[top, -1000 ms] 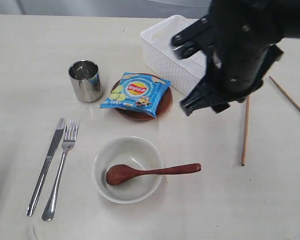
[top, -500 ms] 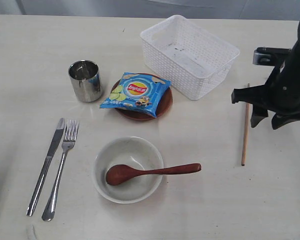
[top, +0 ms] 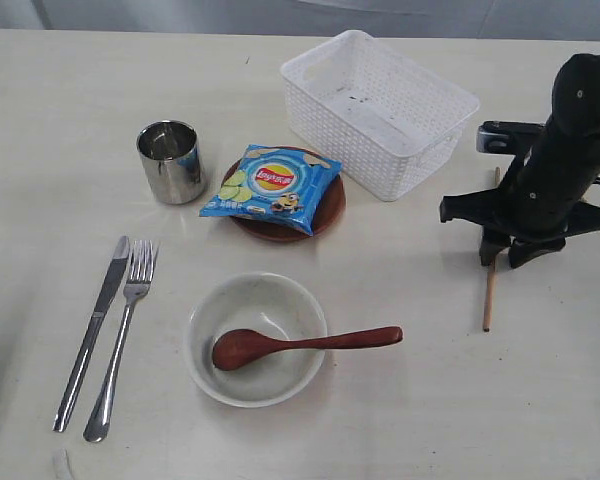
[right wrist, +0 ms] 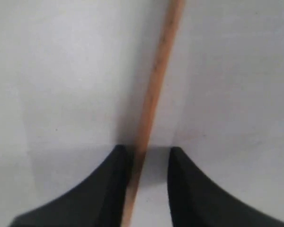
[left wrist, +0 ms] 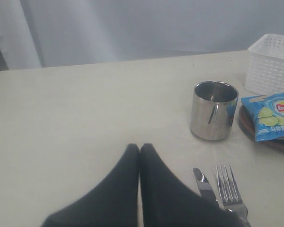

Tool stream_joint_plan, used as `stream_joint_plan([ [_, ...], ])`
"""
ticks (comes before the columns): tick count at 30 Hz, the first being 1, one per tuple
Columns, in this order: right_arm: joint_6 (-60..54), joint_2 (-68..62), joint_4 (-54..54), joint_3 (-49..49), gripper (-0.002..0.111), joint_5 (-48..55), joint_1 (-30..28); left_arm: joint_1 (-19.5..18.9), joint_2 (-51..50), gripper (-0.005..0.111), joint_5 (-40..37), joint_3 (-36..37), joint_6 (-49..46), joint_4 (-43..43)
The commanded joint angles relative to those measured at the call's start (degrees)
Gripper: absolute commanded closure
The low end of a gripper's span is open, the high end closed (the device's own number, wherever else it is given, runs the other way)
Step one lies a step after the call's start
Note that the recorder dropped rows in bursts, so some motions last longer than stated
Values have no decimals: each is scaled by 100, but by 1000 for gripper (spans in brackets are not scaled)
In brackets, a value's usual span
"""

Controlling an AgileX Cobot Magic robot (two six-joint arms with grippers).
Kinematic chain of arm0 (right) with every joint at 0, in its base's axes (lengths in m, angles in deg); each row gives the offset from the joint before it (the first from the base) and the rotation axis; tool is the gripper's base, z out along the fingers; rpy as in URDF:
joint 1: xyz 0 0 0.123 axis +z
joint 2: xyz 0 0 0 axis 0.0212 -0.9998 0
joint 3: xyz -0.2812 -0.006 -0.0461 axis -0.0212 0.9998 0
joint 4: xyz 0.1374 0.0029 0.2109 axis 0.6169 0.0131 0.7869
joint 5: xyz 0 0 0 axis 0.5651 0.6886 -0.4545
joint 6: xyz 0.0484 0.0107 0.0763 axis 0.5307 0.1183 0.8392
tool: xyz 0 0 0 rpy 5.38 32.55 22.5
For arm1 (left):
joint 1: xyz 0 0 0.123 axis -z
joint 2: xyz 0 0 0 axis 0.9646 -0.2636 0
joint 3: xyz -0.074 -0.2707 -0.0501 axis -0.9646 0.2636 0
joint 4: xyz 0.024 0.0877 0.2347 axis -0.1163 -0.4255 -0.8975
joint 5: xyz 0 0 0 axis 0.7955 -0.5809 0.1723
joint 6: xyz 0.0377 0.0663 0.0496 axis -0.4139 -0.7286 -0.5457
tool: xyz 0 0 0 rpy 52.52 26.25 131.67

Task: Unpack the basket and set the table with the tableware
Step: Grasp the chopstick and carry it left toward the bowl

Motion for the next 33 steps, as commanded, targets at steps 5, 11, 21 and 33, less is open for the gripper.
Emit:
stream_joint_plan([
  [5, -360, -27, 85, -31, 109, 447, -25, 33, 13, 107, 48, 14, 2, 13],
  [11, -453, 1247, 184, -31, 109, 1123, 67, 33, 13, 107, 48, 14, 2, 13],
  [21, -512, 2751, 1306, 283, 109, 1572, 1439, 33, 13, 107, 48, 14, 2, 13],
  [33, 193, 2543, 2249, 521, 109, 117, 3743, 33, 13, 107, 48, 14, 2, 13],
])
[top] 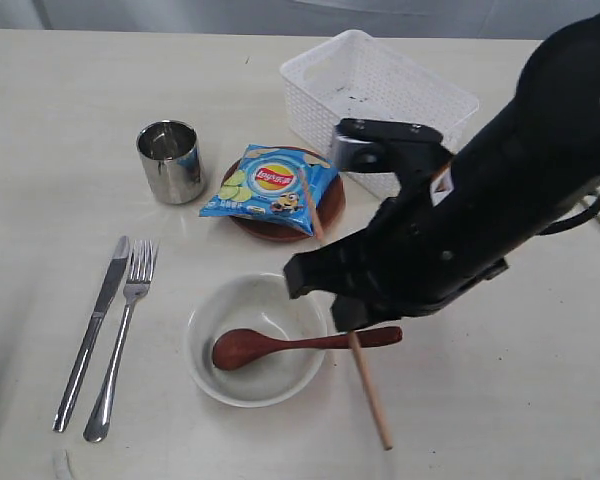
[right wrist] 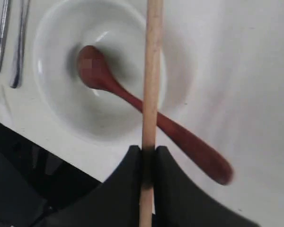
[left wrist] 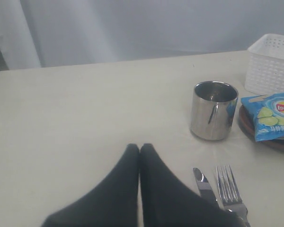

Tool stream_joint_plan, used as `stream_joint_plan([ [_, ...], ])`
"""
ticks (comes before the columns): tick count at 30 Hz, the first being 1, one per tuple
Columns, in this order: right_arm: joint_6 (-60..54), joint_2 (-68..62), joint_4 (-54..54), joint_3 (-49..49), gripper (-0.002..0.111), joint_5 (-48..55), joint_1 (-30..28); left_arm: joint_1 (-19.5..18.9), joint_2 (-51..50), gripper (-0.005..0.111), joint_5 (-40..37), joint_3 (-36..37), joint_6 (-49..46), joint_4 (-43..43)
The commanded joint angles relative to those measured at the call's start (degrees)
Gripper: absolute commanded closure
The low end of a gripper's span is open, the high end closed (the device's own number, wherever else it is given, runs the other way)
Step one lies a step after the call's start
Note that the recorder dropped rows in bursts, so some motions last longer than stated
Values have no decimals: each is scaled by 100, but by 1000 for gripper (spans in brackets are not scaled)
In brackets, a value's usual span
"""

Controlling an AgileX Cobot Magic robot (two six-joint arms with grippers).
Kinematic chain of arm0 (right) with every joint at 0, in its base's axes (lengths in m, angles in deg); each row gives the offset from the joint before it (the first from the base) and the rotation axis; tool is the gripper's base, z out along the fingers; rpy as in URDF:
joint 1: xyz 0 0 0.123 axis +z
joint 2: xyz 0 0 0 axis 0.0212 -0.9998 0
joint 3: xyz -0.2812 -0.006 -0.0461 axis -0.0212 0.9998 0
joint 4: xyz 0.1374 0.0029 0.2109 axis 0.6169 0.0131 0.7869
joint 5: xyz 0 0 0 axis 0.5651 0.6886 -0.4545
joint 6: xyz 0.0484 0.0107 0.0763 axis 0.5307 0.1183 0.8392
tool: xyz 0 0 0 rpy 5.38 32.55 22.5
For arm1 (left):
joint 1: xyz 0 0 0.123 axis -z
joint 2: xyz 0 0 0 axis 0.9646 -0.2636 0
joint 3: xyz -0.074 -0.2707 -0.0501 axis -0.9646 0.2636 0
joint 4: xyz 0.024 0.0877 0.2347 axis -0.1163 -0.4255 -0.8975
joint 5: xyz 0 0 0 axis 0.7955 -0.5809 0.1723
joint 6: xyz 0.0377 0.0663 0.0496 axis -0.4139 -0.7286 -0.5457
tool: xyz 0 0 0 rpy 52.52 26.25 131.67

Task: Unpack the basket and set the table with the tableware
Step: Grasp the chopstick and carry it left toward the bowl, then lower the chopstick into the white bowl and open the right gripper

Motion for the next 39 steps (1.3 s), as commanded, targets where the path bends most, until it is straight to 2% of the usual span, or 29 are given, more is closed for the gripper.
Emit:
stream_joint_plan([
  [1, 370, -290, 209, 18, 109, -896, 672, 33, 13, 107, 48, 14, 2, 13],
  [5, 449, -821, 375, -25, 109, -1318, 996, 33, 13, 107, 48, 14, 2, 13],
  [12, 332, -1521, 465, -325, 109, -1361, 1036, 33, 13, 107, 48, 14, 2, 13],
  [26, 332, -1520, 465, -464, 109, -1435, 1047, 33, 13, 107, 48, 14, 2, 13],
  [31, -44, -1520, 465, -464, 109, -1412, 1177, 33, 13, 107, 48, 14, 2, 13],
  [39, 543, -1520, 487, -464, 109, -1630, 1247, 33, 13, 107, 48, 14, 2, 13],
])
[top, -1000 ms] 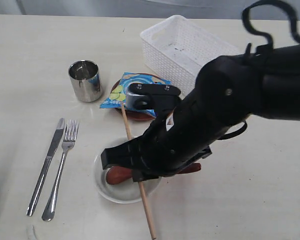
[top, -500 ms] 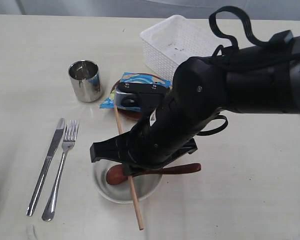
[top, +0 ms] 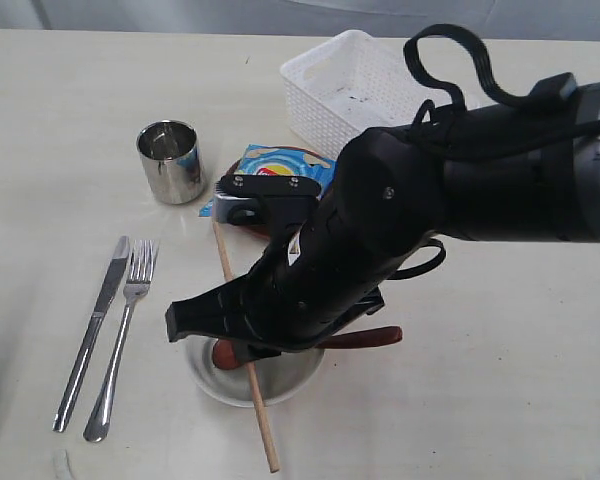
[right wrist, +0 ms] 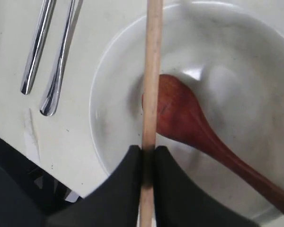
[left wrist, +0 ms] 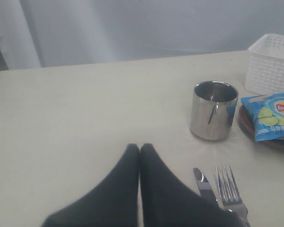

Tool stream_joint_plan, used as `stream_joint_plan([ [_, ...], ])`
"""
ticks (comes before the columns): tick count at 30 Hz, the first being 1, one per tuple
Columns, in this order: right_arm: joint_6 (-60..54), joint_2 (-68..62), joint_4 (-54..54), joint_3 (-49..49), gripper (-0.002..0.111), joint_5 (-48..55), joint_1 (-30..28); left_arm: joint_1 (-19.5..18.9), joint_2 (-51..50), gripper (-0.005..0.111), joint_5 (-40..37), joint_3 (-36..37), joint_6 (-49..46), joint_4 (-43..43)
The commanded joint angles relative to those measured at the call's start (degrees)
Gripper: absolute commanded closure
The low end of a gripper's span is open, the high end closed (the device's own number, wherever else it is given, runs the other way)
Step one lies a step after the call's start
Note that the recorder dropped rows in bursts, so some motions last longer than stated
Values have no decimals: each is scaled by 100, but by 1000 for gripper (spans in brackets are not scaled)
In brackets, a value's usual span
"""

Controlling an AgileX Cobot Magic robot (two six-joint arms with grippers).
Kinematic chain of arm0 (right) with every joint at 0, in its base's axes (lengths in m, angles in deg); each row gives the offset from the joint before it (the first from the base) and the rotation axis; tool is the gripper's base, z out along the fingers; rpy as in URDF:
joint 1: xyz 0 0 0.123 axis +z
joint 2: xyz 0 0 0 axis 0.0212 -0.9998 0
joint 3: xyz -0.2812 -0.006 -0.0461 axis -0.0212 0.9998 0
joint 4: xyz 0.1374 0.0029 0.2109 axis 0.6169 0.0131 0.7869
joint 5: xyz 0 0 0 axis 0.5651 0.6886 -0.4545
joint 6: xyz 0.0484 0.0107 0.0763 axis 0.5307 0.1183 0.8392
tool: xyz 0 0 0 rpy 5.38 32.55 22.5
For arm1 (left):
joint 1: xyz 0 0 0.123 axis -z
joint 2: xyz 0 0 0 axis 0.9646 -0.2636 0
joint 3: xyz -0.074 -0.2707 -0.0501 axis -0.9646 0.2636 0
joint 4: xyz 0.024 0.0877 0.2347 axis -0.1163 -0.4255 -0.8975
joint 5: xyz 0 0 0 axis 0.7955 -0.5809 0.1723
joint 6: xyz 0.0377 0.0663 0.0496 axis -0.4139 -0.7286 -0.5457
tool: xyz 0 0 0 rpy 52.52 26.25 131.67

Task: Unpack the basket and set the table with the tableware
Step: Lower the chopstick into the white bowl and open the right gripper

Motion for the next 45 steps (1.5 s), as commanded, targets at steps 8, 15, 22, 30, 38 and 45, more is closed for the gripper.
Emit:
stream_joint_plan([
  [8, 488, -3, -2, -36, 109, -210, 4, 33, 13, 107, 48, 14, 2, 13],
  [15, 493, -58, -14, -36, 109, -207, 4, 33, 13, 107, 48, 14, 2, 13],
  [22, 493, -287, -32, -36, 109, -262, 4, 33, 13, 107, 48, 14, 2, 13],
  [30, 493, -275, -43, -36, 93, -343, 4, 33, 13, 107, 48, 14, 2, 13],
  [38, 493, -58, -308, -337, 64, -267, -9, 33, 13, 107, 48, 14, 2, 13],
  [45, 1305, 790, -2310, -1388, 64, 1482, -9, 33, 13, 107, 48, 14, 2, 13],
])
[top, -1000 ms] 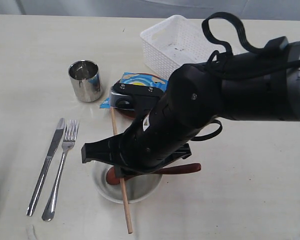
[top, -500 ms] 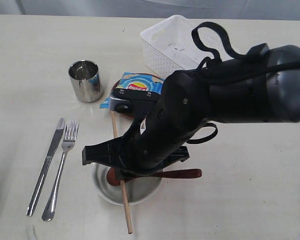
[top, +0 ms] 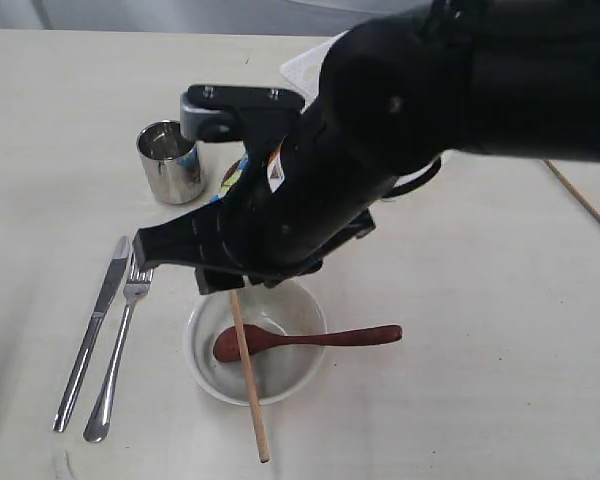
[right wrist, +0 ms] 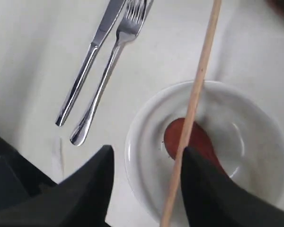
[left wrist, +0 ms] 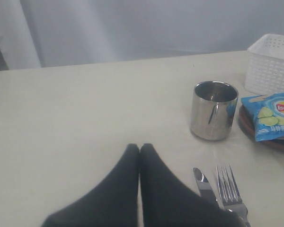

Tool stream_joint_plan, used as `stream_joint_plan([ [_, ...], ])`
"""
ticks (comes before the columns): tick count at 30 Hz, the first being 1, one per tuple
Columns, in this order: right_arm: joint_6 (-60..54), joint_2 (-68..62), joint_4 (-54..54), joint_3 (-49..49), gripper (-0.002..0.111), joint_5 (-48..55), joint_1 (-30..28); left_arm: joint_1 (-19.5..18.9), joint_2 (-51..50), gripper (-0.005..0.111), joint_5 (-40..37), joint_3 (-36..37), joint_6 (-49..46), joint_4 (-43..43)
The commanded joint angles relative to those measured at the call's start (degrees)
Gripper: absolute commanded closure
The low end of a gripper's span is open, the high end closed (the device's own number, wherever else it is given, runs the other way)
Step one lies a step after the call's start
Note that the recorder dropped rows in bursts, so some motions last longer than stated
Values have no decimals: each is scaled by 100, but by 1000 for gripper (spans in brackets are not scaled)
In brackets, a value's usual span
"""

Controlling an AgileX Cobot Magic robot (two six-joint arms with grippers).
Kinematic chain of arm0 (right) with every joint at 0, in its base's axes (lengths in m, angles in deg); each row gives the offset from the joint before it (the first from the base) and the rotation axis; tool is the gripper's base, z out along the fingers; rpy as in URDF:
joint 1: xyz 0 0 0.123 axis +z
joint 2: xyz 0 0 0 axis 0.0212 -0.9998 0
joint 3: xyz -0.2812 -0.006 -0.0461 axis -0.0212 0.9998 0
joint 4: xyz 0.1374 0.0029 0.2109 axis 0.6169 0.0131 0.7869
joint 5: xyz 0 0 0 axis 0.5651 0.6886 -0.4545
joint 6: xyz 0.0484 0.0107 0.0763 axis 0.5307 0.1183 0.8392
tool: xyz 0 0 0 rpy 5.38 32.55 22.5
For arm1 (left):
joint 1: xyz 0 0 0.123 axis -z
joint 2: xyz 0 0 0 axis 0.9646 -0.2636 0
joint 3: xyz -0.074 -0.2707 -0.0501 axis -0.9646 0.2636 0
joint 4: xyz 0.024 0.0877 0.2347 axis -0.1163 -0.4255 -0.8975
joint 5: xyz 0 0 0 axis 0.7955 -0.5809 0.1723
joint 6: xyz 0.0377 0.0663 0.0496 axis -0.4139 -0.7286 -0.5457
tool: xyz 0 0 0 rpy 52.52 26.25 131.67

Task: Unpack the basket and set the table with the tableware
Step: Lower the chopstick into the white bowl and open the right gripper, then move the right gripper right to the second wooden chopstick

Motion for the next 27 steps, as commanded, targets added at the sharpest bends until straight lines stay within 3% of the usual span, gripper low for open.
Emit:
stream_joint_plan([
  [1, 661, 551, -1317, -430, 64, 1046, -9, 33, 13, 107, 48, 14, 2, 13],
  [5, 1177, 1106, -2616, -569, 64, 2244, -303, 33, 13, 107, 48, 14, 2, 13],
  [10, 504, 1551, -2501, -331, 64, 2554, -2206, 33, 13, 107, 48, 14, 2, 13],
  [15, 85, 1573, -2508, 407, 64, 2028, -4537, 33, 13, 107, 48, 14, 2, 13],
  [17, 75, 1573, -2803, 667, 64, 1788, -5010, 33, 13, 107, 48, 14, 2, 13],
  [21, 75, 1573, -3620, 1070, 64, 1501, -5430, 33, 13, 107, 48, 14, 2, 13],
  [27, 94, 1403, -3918, 1353, 64, 1327, -5469, 33, 13, 107, 48, 14, 2, 13],
])
